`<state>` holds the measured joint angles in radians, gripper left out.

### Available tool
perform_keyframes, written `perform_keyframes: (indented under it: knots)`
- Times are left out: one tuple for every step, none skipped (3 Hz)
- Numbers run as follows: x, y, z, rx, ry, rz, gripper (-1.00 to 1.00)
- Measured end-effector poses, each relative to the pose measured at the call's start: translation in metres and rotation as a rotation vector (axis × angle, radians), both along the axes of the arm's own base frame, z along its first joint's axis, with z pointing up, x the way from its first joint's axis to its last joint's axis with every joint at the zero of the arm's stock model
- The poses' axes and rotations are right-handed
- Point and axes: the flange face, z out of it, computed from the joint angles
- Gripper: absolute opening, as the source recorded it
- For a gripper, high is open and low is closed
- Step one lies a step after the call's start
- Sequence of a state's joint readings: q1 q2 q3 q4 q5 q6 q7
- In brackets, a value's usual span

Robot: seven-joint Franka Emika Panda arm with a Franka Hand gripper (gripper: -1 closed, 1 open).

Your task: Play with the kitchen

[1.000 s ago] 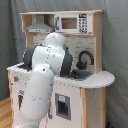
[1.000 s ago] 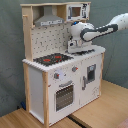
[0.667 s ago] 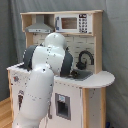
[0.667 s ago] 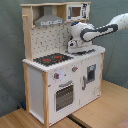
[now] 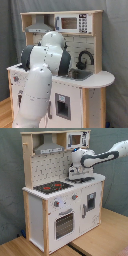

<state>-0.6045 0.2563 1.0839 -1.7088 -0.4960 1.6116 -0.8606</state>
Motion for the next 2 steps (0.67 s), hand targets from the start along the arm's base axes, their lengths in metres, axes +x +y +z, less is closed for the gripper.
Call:
perform_keyframes:
  knots:
    - [-0.011,0.021,0.052,-0.02,-0.12,-0.005,-1.0]
    - [-0.019,-0.003,0.065,-0.091,-0.124,-0.104,-1.0]
